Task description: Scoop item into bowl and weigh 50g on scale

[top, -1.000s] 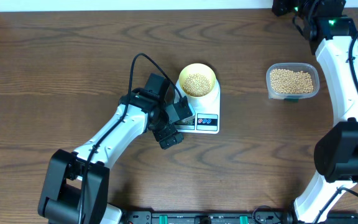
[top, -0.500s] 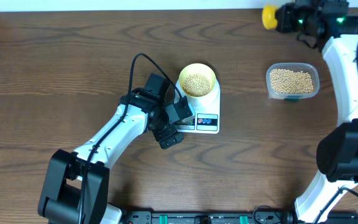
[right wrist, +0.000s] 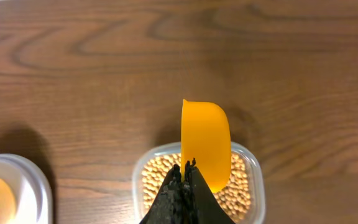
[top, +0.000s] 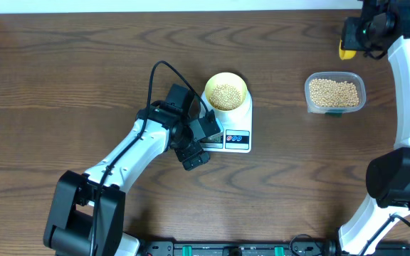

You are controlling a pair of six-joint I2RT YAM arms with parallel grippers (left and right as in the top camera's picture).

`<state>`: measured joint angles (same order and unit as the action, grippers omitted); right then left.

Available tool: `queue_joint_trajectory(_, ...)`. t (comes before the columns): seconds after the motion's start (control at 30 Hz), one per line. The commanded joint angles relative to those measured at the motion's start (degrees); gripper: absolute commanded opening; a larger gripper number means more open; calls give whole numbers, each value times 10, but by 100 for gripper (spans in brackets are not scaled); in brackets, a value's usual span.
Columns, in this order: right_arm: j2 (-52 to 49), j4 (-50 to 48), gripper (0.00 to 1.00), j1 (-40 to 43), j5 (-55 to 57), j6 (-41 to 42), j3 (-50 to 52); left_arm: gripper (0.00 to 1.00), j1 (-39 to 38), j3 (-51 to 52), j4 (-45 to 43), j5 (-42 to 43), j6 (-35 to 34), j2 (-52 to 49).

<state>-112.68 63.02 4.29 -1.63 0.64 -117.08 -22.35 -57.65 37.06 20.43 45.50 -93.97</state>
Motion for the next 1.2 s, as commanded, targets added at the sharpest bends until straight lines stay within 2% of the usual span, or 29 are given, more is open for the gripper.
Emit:
queue_joint_trajectory(0.0,-22,12,1,8,21,-14,-10,98,-1,4,1,-4,10,-4)
queue_joint_trajectory(0.3,-56,87,1,18,21,-3,-10,98,-1,4,2,-4,10,-4)
queue_joint_trajectory(0.77,-157,83,1,18,-28,-5,-9,98,-1,4,2,-4,10,-4)
queue_joint_trajectory(0.97,-175,82,1,24,-106,-46,-9,98,-1,4,1,-4,10,-4)
queue_joint_trajectory(1.17,-172,81,1,55,-198,-46,-12,98,-1,4,1,-4,10,-4)
